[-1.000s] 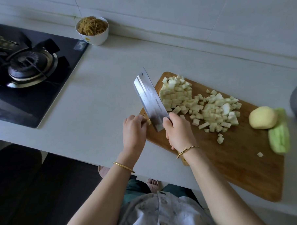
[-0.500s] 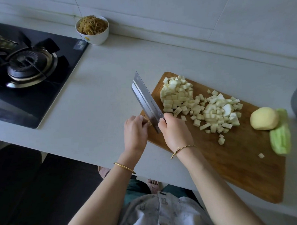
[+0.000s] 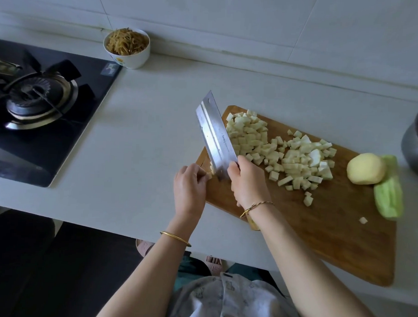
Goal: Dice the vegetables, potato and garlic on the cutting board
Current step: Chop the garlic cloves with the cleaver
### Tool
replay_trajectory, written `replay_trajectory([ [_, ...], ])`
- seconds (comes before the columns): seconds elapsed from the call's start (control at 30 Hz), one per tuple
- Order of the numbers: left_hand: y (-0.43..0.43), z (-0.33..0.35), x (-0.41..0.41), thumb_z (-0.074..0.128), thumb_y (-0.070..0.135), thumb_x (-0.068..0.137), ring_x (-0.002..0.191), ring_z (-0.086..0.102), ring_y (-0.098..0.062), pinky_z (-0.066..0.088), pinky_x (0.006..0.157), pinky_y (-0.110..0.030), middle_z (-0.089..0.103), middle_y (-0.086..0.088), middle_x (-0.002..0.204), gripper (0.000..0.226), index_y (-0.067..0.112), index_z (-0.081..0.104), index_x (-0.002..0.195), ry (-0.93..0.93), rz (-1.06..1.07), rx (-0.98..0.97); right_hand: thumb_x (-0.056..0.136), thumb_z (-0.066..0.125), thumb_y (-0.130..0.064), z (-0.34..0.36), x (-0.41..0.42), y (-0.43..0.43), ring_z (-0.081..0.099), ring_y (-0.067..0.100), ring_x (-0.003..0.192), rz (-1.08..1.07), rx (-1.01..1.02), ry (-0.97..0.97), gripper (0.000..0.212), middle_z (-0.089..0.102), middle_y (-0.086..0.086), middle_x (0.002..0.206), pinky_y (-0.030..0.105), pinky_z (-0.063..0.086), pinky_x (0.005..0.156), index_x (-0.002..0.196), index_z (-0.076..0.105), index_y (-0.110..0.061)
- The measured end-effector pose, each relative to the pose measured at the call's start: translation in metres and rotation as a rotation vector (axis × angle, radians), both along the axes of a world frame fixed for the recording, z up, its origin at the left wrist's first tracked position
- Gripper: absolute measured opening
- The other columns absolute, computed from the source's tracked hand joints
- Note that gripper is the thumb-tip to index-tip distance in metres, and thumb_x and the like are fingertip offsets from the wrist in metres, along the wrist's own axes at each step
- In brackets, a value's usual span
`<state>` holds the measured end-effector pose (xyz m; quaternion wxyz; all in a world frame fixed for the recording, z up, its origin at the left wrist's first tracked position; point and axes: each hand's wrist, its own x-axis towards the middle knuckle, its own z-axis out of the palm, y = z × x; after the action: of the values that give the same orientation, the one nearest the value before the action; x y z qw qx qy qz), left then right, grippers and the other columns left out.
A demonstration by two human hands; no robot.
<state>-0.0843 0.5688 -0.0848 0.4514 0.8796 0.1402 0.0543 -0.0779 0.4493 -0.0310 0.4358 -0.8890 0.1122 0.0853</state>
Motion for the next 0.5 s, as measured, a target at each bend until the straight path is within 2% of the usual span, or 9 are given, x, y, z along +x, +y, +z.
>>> replay_trajectory([
  [0.07, 0.0003, -0.0007, 0.0011, 0.066, 0.002, 0.081, 0.08, 0.052, -0.022, 0.04, 0.068, -0.028, 0.054, 0.0, 0.078, 0.018, 0.013, 0.056, 0.071, 0.003, 0.0, 0.006, 0.096, 0.037, -0.022, 0.0016, -0.0011, 0.0, 0.034, 0.022, 0.053, 0.023, -0.006, -0.014, 0.03, 0.041, 0.008, 0.061, 0.038, 0.043, 0.053, 0.068, 0.032, -0.013],
  [0.17, 0.0005, -0.0004, 0.0021, 0.064, -0.001, 0.08, 0.079, 0.052, -0.023, 0.043, 0.069, -0.032, 0.055, -0.002, 0.079, 0.014, 0.01, 0.059, 0.072, 0.007, -0.007, 0.013, 0.097, 0.037, -0.023, 0.0023, -0.0039, 0.0016, 0.034, 0.021, 0.05, 0.054, -0.043, -0.012, 0.032, 0.041, 0.006, 0.058, 0.043, 0.05, 0.054, 0.067, 0.031, -0.014],
  [0.33, 0.0008, -0.0009, 0.0015, 0.062, -0.002, 0.08, 0.076, 0.053, -0.022, 0.047, 0.067, -0.036, 0.058, -0.006, 0.078, 0.01, 0.005, 0.061, 0.073, -0.001, -0.017, 0.039, 0.097, 0.038, -0.025, -0.0001, -0.0056, 0.0026, 0.037, 0.023, 0.053, 0.072, -0.072, 0.013, 0.031, 0.042, 0.006, 0.058, 0.047, 0.052, 0.055, 0.072, 0.037, -0.008],
  [0.4, 0.0004, -0.0011, 0.0017, 0.062, -0.002, 0.08, 0.077, 0.053, -0.022, 0.046, 0.067, -0.034, 0.058, -0.006, 0.078, 0.01, 0.005, 0.061, 0.073, 0.001, -0.015, 0.036, 0.098, 0.038, -0.025, 0.0006, -0.0035, 0.0024, 0.038, 0.023, 0.052, 0.087, -0.081, 0.034, 0.031, 0.042, 0.006, 0.059, 0.047, 0.053, 0.056, 0.073, 0.038, -0.007],
  [0.5, 0.0003, -0.0002, 0.0024, 0.063, -0.001, 0.081, 0.076, 0.052, -0.021, 0.041, 0.063, -0.024, 0.057, -0.005, 0.078, 0.01, 0.004, 0.061, 0.073, 0.005, -0.011, 0.034, 0.099, 0.035, -0.025, 0.0031, 0.002, 0.0044, 0.041, 0.021, 0.054, 0.128, -0.099, 0.077, 0.031, 0.045, 0.005, 0.062, 0.047, 0.054, 0.061, 0.075, 0.041, -0.006],
])
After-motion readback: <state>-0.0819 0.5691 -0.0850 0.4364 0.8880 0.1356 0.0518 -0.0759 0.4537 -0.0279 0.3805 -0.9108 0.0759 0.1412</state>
